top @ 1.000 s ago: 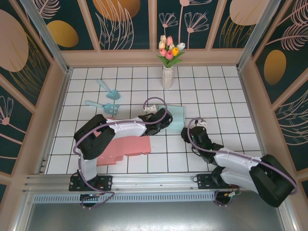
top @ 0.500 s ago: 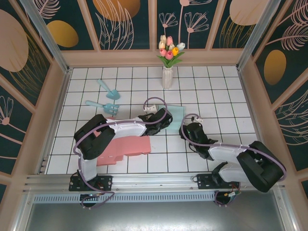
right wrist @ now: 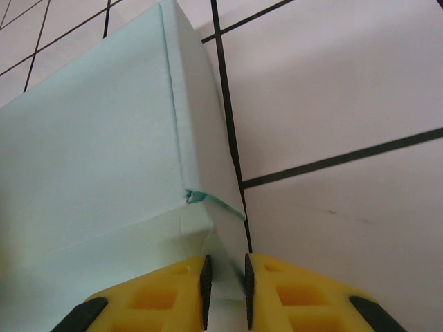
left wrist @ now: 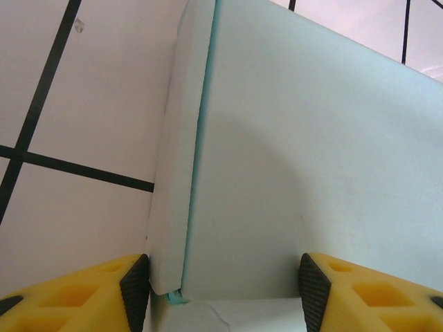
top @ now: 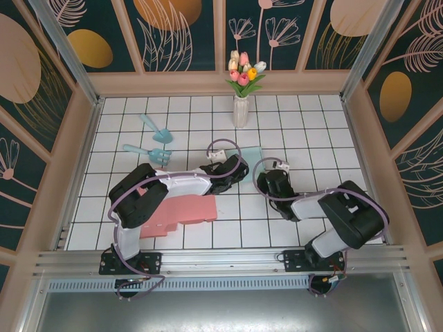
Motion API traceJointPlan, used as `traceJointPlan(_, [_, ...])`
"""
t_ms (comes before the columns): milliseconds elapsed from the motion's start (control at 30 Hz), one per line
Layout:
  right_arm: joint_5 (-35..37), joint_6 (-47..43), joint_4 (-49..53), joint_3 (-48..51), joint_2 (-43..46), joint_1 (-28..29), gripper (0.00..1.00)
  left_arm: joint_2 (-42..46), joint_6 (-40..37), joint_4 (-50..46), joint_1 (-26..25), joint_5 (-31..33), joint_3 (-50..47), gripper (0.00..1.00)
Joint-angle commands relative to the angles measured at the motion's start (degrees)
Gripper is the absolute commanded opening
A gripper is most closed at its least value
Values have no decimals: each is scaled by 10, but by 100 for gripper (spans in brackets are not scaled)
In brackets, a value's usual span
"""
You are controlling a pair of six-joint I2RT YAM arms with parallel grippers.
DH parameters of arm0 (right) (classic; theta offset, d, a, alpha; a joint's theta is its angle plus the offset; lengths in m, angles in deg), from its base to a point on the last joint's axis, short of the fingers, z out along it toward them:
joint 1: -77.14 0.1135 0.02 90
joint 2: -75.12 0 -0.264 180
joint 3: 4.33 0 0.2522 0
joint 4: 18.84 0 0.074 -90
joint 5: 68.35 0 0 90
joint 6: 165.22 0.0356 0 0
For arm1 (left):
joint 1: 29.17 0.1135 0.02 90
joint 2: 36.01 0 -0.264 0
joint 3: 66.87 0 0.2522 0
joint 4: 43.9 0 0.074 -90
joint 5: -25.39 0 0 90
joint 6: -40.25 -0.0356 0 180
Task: Fold the paper box
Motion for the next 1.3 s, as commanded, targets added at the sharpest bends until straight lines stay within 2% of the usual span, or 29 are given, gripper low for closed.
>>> traceJointPlan(0, [-18,-10,-21,-17,-28,1,22,-64,-26,-119,4,-35,-37,59])
traceJointPlan(400, [-50,1,-11,-57,-71,-14,22,-53,-38,-125,4,-42,-29,58])
traceJointPlan(533, [-64,4,-8,-58,-73,-28,22,-27,-48,-140,4,-16,-24,61])
traceJointPlan(967, [-82,-2,4,-72,-66,-29,23,17,-132,-114,15,-11,31,70])
traceJointPlan(1033, [-82,-2,8,-72,-65,-45,23,24,-146,-90,32,-25,27,71])
traceJointPlan(1200, [-92,0,8,-75,-67,-53,23,52,-177,49,99,-137,-27,71])
traceJointPlan(1267, [-96,1,10,-77,-67,-55,23,65,-191,96,109,-154,-44,71])
